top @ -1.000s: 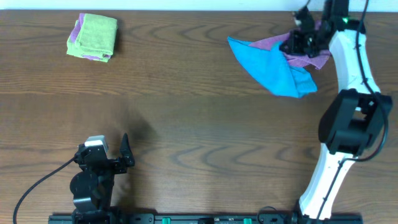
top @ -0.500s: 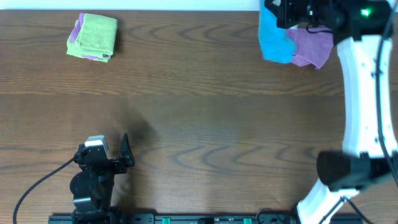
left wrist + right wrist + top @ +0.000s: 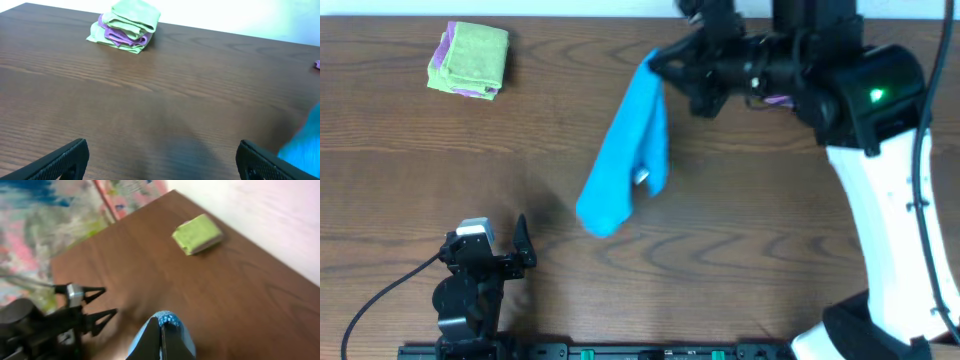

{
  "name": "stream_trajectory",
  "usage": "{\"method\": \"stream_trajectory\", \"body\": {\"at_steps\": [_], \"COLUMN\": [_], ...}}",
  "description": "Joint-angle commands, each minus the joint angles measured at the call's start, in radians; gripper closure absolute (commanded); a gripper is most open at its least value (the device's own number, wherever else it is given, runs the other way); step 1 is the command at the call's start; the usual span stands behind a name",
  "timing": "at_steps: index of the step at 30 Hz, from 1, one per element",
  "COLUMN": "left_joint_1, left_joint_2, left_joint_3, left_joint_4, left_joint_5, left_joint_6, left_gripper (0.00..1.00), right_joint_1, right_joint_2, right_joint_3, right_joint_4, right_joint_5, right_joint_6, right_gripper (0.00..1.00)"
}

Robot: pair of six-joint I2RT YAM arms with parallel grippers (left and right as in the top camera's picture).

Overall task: Fold the cloth
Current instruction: 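Drag the blue cloth toward center and release it flat, then grasp the top corner of the blue cloth with the right gripper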

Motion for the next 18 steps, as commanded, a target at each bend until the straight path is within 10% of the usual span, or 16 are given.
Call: {"method": "stream_trajectory", "body": {"at_steps": [1, 4, 6, 9, 18], "left_joint_1": [-0.005, -0.005, -0.005, -0.005, -0.005], "left_joint_2": [-0.006, -0.006, -0.006, -0.006, -0.006], "left_joint_3": [-0.022, -0.022, -0.022, -0.022, -0.022], "left_joint_4": [-0.006, -0.006, -0.006, -0.006, -0.006], "left_joint_5": [-0.007, -0.007, -0.007, -0.007, -0.007], "left_joint_6": [-0.011, -0.011, -0.011, -0.011, -0.011], "left_gripper": [0.05, 0.05, 0.05, 0.05, 0.05], "right_joint_1": [-0.008, -0.027, -0.035, -0.043, -0.043], "right_joint_2": [-0.01, 0.027, 0.062, 0.11, 0.21], "right_joint_3": [0.008, 0.006, 0.006, 0.006, 0.003], "right_joint_4": [-0.048, -0.127, -0.168, -0.198, -0.245], "right_joint_5": [0.13, 0.365, 0.456, 0.459, 0.447], "right_joint_6": [-0.01, -0.01, -0.01, -0.01, -0.074], "right_gripper": [0.99, 0.94, 0.45, 0.1, 0.13]}}
